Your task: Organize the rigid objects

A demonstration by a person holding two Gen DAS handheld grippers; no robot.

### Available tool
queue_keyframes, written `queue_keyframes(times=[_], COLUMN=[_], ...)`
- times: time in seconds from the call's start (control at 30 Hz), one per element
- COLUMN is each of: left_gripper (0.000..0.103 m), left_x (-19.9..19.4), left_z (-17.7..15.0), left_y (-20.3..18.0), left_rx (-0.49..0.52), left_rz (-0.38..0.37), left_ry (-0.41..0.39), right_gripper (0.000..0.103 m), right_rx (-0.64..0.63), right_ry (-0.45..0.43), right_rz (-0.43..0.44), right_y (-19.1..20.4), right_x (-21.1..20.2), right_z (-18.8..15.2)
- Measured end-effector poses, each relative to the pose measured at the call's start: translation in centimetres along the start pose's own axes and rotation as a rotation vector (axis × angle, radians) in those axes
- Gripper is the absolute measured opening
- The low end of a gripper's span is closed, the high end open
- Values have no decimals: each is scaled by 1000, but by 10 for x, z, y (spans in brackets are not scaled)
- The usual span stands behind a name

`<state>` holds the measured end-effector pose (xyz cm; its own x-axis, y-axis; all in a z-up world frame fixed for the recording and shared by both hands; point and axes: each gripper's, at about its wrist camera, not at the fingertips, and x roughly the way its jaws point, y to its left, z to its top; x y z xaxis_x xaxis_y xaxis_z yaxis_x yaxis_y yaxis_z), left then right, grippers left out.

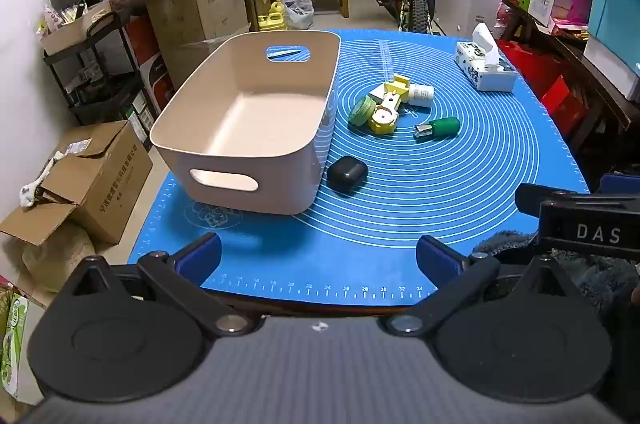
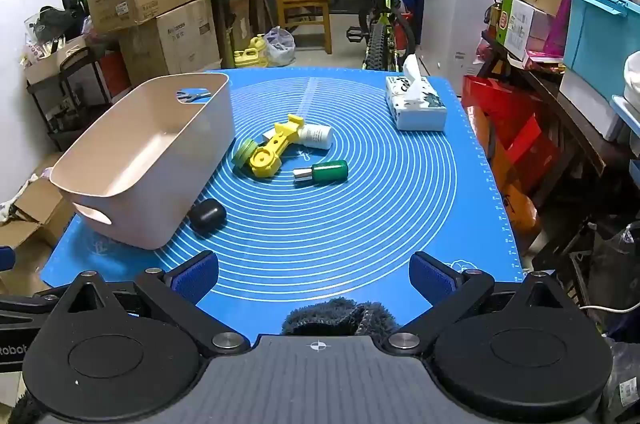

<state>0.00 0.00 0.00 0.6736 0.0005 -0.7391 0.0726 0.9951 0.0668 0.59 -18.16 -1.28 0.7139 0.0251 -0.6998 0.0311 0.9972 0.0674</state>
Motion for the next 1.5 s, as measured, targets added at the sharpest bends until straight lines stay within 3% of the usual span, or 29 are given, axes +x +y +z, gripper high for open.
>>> queue_keyframes(times=[1.5], left_gripper=[103], left_x=[8], left_z=[6], left_y=[16], left_rx=[29], left_rz=[44], left_ry=[11], right_gripper=[101], right_rx=[-9], right_ry=[10], right_rz=[6], right_y=[7], right_x=[4], right_z=[-1])
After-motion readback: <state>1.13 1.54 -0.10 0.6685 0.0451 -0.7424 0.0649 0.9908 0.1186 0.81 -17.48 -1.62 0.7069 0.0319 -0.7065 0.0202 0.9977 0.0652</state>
